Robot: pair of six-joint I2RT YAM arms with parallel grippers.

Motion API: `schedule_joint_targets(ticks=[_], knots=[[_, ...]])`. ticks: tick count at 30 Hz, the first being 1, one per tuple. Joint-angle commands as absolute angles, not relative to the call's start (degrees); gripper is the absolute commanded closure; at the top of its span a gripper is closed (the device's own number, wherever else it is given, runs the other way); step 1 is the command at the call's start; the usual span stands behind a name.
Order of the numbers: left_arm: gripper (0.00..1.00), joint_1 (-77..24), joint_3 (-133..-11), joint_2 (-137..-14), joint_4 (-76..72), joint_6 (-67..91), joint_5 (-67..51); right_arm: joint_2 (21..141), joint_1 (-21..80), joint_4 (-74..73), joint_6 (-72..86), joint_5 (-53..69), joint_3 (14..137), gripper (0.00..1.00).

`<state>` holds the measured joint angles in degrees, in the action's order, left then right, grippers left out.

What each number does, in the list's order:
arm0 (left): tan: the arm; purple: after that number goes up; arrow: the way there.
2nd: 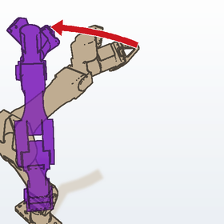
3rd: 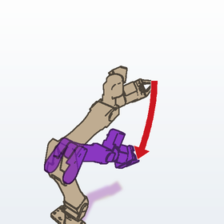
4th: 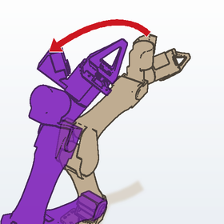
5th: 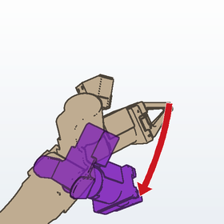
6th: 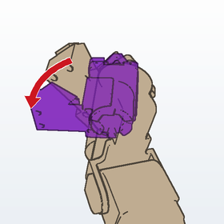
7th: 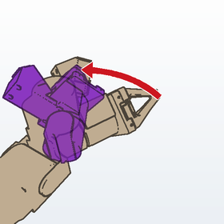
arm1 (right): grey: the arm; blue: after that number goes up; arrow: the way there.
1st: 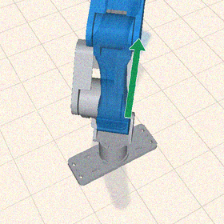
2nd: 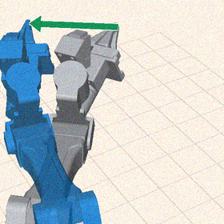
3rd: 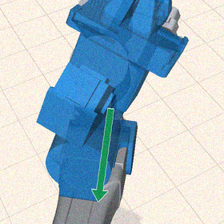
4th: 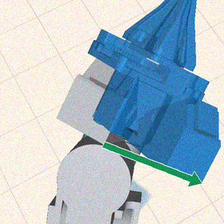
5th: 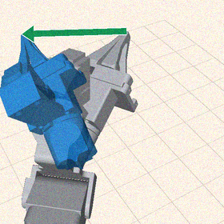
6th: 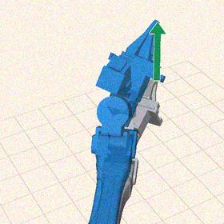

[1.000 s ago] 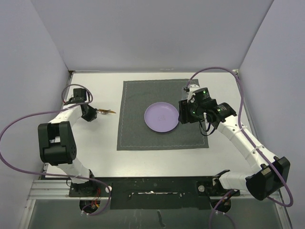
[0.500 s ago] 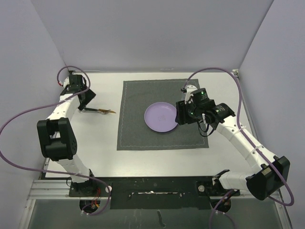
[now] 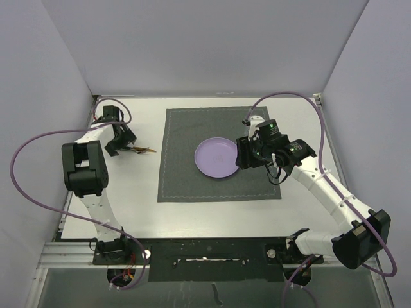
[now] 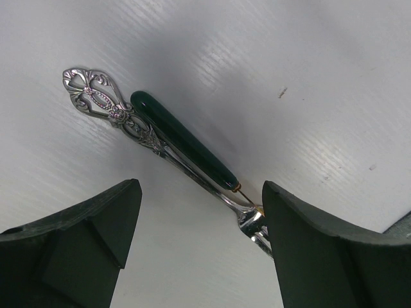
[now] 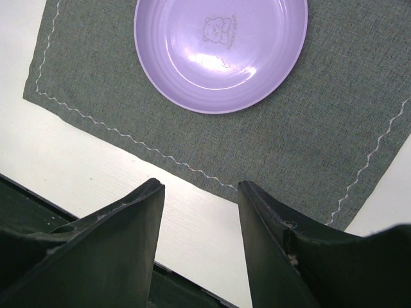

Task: Set the dinner table for one person
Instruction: Pick up the knife at the center of the board.

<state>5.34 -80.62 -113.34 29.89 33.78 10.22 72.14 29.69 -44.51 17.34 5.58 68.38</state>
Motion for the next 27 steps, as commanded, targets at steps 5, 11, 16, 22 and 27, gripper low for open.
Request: schedule_joint_targets(ticks=[5, 11, 16, 22, 27], knots=[[0.28, 5.62, -83.66, -118.07, 31.51, 34.15, 9.94, 71.2, 29.96, -43.59, 17.36, 4.34, 67.77, 0.5], [0.29, 5.54, -82.21, -118.57, 31.9, 35.61, 9.47, 71.15, 29.81, -43.68, 17.31, 3.71, 67.54, 0.5], [0.29, 5.45, -79.45, -116.92, 32.15, 36.45, 9.2, 71.43, 29.85, -43.02, 17.49, 4.25, 67.35, 0.5], [0.29, 5.42, -75.91, -113.55, 33.08, 36.64, 9.23, 72.07, 29.9, -41.7, 17.99, 6.1, 67.02, 0.5], [0.29, 4.7, -73.03, -110.49, 33.67, 36.7, 9.49, 72.74, 29.97, -40.79, 18.19, 7.45, 67.33, 0.51]])
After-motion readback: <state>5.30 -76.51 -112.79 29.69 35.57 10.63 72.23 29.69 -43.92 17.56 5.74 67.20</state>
